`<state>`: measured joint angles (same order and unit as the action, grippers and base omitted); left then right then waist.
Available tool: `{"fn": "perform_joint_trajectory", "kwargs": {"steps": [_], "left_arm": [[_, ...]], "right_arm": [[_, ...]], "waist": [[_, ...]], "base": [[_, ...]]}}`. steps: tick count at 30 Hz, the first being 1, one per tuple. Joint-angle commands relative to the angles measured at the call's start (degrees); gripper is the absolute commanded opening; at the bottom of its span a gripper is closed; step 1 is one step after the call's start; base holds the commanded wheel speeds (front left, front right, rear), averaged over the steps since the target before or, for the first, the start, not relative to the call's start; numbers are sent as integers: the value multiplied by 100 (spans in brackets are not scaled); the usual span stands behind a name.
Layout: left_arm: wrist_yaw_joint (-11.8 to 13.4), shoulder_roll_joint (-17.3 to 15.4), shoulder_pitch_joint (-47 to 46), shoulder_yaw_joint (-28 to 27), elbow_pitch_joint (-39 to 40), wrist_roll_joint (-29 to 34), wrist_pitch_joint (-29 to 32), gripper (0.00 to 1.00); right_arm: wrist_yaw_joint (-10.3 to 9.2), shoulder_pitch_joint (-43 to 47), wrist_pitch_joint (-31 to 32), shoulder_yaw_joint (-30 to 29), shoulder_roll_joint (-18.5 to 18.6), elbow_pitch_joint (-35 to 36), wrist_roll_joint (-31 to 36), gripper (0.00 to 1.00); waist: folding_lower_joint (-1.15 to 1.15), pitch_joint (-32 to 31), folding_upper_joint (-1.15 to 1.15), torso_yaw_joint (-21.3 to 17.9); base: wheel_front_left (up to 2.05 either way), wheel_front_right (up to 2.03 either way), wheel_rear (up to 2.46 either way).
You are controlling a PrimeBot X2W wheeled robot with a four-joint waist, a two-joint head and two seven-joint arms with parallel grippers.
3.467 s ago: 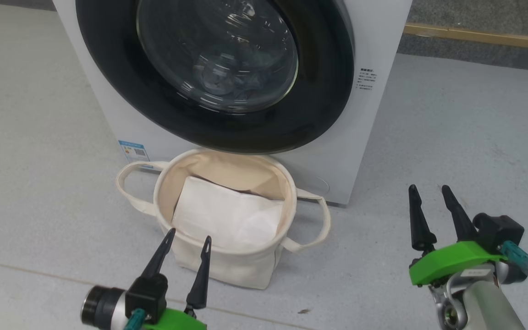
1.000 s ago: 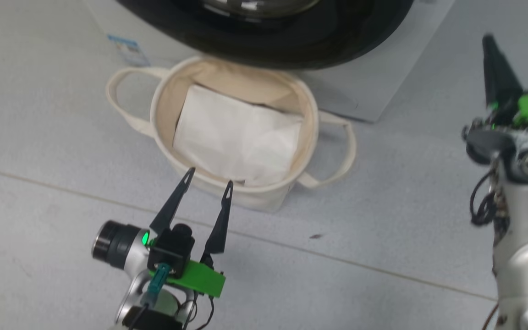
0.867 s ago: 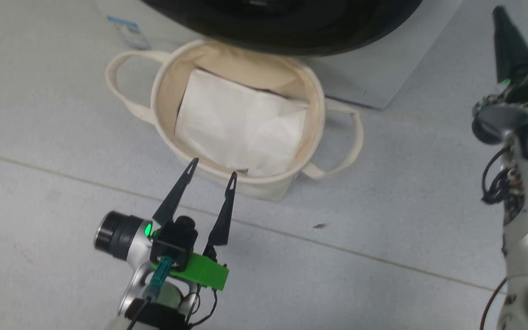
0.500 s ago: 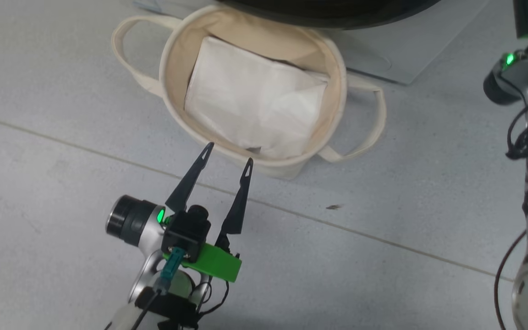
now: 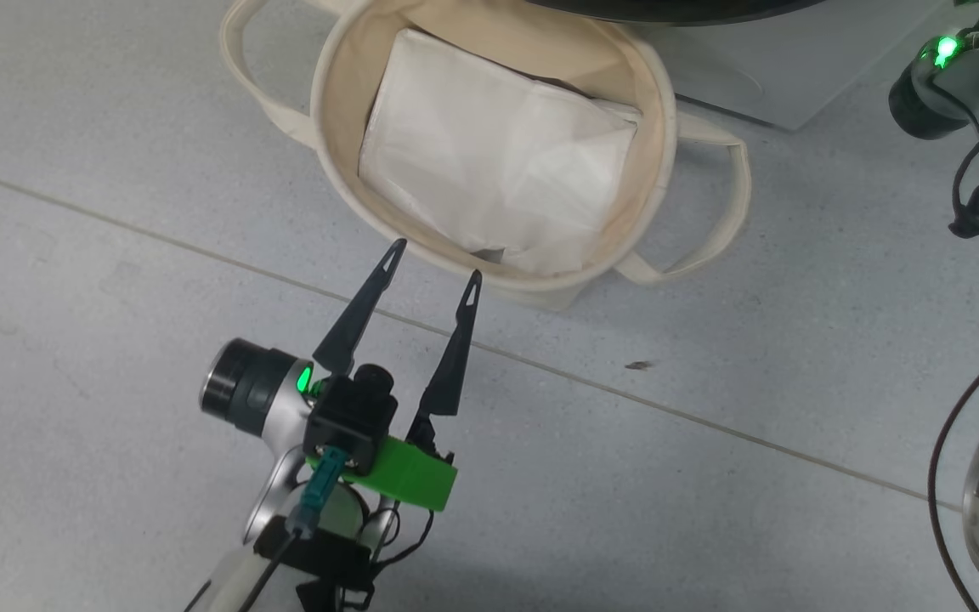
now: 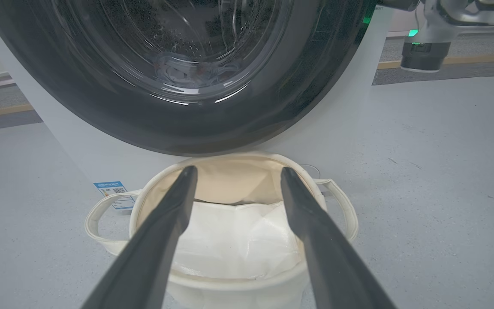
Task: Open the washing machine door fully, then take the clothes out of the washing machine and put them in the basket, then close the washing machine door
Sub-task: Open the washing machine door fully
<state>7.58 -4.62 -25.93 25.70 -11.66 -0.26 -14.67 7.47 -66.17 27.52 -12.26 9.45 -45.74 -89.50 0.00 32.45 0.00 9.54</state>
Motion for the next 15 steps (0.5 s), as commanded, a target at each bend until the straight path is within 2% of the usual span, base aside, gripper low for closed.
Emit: {"fn": "perform_joint_trajectory", "kwargs": {"steps": [1,15], "left_arm": [[33,-54,-29,-120,188,-32,-33,100],[96,-39,14,-108,238,-98,-33,100]], "right_arm": [[2,-192,43,102,-62,84,30,0],[2,23,532,379,-164,-144,159,0]], "waist": [[0,21,0,25],[0,-148,0,79]], "base": [[0,0,0],[0,0,0]]}}
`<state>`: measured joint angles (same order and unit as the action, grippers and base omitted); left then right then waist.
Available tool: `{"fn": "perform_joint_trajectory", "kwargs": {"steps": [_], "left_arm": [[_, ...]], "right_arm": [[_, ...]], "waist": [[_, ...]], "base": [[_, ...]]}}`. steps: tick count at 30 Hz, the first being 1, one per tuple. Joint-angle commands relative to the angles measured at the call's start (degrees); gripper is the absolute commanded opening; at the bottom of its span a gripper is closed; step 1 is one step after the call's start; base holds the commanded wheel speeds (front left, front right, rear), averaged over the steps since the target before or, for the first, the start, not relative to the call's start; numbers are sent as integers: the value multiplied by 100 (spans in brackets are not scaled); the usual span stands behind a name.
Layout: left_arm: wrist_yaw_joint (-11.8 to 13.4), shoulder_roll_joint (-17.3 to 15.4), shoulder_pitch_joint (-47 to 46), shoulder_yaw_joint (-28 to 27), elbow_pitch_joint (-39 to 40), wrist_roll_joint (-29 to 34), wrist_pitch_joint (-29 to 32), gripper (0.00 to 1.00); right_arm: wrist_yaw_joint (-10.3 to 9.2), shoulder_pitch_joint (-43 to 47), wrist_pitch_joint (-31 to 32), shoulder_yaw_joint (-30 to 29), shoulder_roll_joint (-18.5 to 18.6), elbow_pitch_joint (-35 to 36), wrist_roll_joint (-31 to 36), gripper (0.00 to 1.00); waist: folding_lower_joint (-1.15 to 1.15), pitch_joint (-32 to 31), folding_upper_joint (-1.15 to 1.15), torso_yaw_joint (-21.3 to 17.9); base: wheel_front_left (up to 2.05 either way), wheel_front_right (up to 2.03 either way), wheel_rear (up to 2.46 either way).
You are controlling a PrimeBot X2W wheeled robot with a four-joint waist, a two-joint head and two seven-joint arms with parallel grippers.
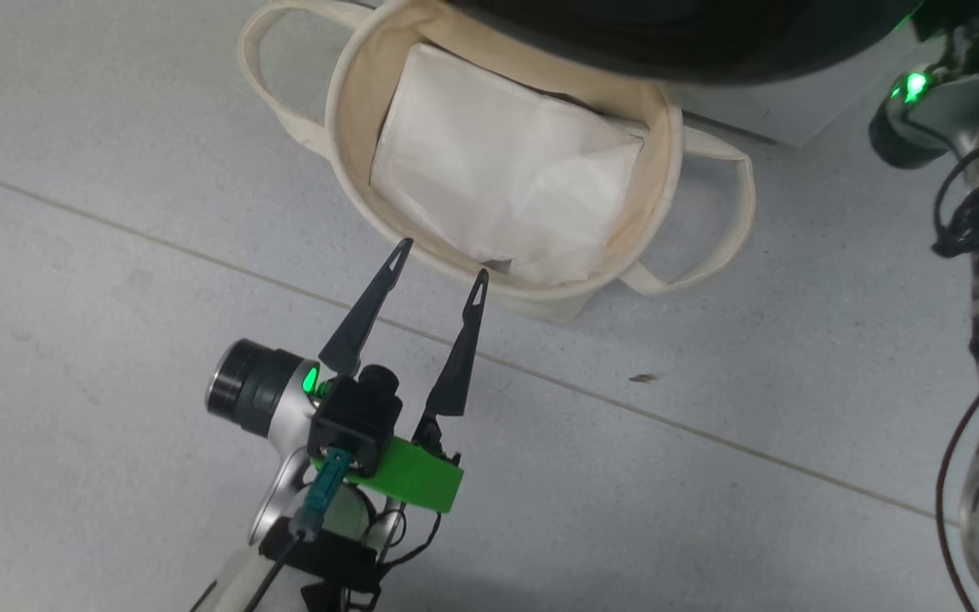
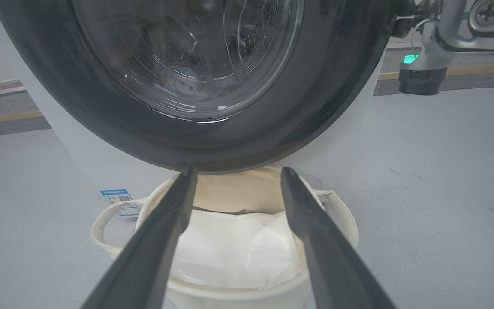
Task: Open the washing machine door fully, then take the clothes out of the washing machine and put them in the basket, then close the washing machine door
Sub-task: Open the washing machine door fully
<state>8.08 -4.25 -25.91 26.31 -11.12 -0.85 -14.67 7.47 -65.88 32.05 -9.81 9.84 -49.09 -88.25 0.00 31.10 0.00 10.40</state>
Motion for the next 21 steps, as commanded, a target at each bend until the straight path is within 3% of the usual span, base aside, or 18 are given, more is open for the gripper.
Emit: {"fn": "perform_joint_trajectory", "kwargs": {"steps": [1,13,21], "left_arm": [[51,-82,23,-175,183,-41,-33,100],[78,-146,269,-318,167,-147,-33,100],[87,-177,513,-437,134,-210,-33,100]], "right_arm": [[2,50,106,150,-227,198,37,0],[2,1308,177,626,-645,802,85,0],[2,2203,32,1315,-693,1310,-487,0]], "waist": [[0,-39,0,-16],[0,-522,0,-192],[0,-975,0,-225]], "base": [[0,0,0],[0,0,0],[0,0,0]]}}
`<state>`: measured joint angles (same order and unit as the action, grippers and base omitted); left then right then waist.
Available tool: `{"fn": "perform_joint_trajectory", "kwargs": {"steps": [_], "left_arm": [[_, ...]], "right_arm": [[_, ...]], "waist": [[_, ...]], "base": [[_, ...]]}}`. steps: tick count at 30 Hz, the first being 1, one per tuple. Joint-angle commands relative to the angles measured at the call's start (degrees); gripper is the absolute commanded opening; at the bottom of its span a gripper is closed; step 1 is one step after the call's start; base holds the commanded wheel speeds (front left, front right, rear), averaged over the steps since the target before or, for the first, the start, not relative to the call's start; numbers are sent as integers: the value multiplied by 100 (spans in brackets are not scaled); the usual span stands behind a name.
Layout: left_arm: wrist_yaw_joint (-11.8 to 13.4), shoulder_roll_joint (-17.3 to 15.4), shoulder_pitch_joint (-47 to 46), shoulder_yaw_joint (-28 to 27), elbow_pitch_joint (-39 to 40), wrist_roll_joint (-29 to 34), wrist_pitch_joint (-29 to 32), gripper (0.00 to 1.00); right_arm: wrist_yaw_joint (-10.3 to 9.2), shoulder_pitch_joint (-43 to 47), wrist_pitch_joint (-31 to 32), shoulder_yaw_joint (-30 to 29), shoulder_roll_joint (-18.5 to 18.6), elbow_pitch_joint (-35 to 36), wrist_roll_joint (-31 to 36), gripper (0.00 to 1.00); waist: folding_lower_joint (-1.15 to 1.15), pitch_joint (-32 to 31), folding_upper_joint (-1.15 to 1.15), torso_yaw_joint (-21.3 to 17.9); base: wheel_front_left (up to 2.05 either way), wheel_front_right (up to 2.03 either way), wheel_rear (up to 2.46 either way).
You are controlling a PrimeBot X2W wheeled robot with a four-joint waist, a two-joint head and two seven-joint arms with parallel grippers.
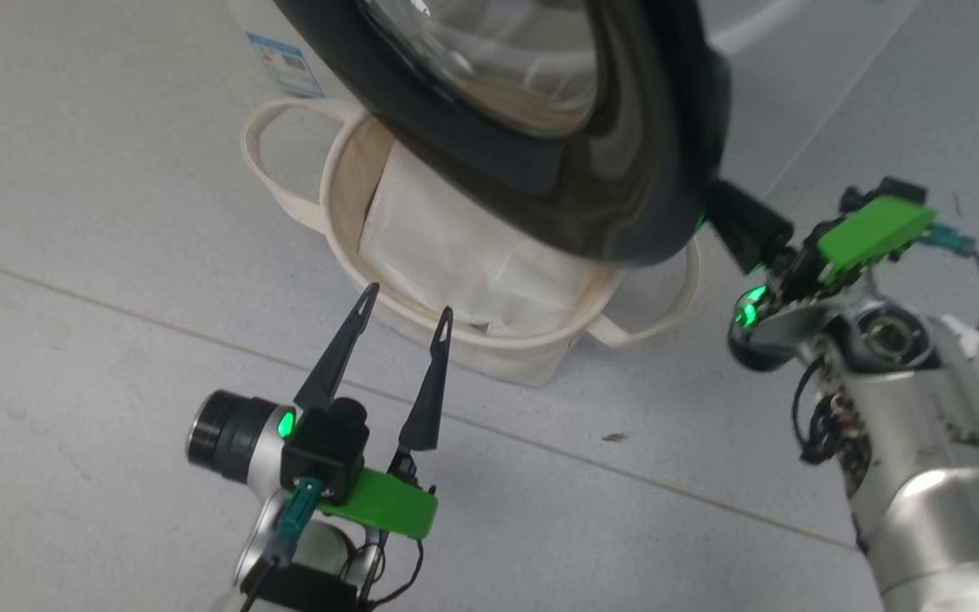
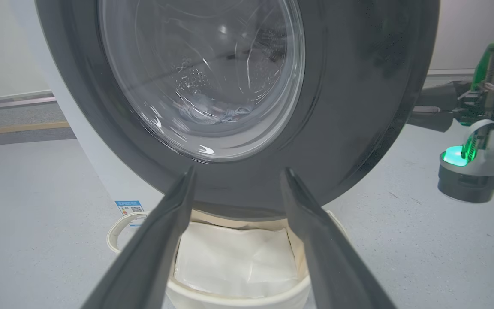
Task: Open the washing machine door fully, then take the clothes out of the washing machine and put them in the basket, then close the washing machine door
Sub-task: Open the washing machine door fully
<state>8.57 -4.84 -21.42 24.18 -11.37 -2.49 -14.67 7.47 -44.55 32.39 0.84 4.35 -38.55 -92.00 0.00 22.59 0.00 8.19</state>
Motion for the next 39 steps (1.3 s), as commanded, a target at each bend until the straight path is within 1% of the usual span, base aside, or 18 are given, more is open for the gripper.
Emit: {"fn": "perform_joint_trajectory", "kwargs": {"steps": [1,3,4,10,18,26,29,33,39], "left_arm": [[40,-123,101,-242,153,-55,-33,100],[44,-128,179,-268,144,-65,-33,100],[45,-133,252,-292,129,-75,-33,100],[50,-134,413,-355,122,-85,-33,100],[57,-137,566,-425,115,-86,-33,100],[54,-139,746,-492,79,-97,-33,100],[66,-140,783,-541,101,-108,-33,100],[70,-158,819,-600,116,-111,-33,100],[66,-155,881,-704,103,-164,-33,100]], "right_arm": [[2,165,-52,397,-144,311,-217,0],[2,337,-180,680,-145,426,-380,0],[2,479,-317,929,-145,515,-541,0],[2,786,-658,1599,-146,712,-797,0],[2,1048,-964,2230,-146,817,-1001,0],[2,1216,-1206,2940,-146,796,-1455,0],[2,1218,-1309,3168,-146,777,-1611,0],[2,1151,-1483,3414,-146,675,-1661,0],[2,1082,-1744,3426,-143,569,-1560,0]], "waist": [[0,-180,0,-5],[0,-281,0,-4],[0,-373,0,1],[0,-586,0,44],[0,-838,0,90],[0,-1117,0,107],[0,-1179,0,86],[0,-1212,0,44],[0,-1307,0,-3]], "base": [[0,0,0],[0,0,0],[0,0,0],[0,0,0],[0,0,0],[0,0,0],[0,0,0],[0,0,0],[0,0,0]]}}
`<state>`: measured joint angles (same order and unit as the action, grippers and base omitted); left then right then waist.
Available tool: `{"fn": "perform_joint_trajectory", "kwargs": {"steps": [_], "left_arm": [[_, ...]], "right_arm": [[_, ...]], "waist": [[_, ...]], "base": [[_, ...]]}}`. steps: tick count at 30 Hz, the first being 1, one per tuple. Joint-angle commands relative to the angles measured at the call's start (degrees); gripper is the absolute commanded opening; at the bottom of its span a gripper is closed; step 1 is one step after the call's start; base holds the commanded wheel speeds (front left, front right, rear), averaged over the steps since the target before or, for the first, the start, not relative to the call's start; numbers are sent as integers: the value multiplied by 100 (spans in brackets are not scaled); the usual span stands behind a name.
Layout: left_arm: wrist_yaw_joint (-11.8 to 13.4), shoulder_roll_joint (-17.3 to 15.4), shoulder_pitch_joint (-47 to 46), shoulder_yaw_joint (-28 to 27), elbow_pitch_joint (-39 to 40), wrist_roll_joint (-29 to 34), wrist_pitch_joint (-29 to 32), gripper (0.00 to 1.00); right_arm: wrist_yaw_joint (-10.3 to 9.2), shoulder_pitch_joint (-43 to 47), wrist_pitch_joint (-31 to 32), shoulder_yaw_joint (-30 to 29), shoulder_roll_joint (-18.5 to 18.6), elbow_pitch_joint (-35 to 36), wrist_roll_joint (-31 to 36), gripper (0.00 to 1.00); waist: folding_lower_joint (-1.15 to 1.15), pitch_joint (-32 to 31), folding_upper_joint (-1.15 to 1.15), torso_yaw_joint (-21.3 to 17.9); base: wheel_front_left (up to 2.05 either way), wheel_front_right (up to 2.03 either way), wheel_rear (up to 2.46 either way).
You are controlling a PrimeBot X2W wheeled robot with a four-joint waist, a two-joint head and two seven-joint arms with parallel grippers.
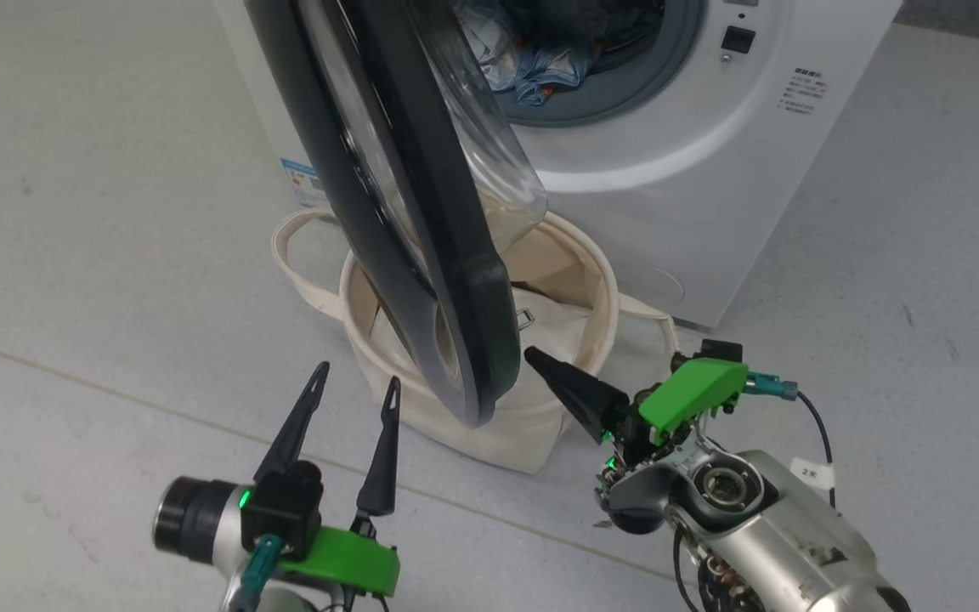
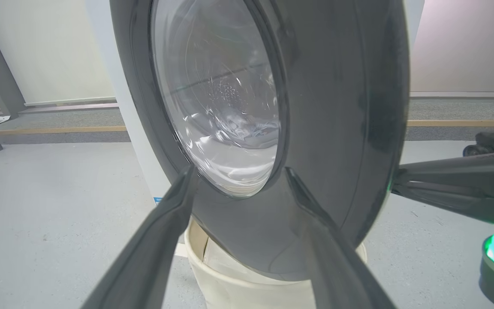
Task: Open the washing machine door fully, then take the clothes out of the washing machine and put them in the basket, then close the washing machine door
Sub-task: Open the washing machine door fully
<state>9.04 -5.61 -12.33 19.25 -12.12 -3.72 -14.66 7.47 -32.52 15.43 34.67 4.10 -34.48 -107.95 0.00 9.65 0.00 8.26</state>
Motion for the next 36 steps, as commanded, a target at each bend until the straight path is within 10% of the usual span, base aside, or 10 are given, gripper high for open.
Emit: {"fn": "perform_joint_trajectory", "kwargs": {"steps": [1,13,27,29,30,31,36], "left_arm": [[24,-81,-18,-239,177,-49,-34,100],[19,-149,198,-391,152,-35,-34,100],[22,-230,403,-524,213,-24,-34,100],[13,-223,419,-525,205,-25,-34,100],[9,-221,424,-528,200,-27,-34,100],[7,-218,431,-533,197,-30,-34,100],[-9,-213,486,-569,149,-53,-34,100]], "right_arm": [[2,-115,-95,12,-107,163,67,0],[2,161,-2817,374,909,1397,3353,0],[2,1335,-3041,-1501,539,1707,7216,0],[2,1570,-3042,-1798,407,1778,7560,24],[2,1667,-3042,-1929,360,1802,7728,87],[2,1751,-3042,-2074,321,1838,7917,100],[2,2090,-3042,-2574,65,1858,8455,100]], "waist": [[0,-44,0,-23],[0,-412,0,-276],[0,-518,0,-644],[0,-522,0,-669],[0,-524,0,-681],[0,-526,0,-693],[0,-562,0,-731]], "base": [[0,0,0],[0,0,0],[0,0,0],[0,0,0],[0,0,0],[0,0,0],[0,0,0]]}}
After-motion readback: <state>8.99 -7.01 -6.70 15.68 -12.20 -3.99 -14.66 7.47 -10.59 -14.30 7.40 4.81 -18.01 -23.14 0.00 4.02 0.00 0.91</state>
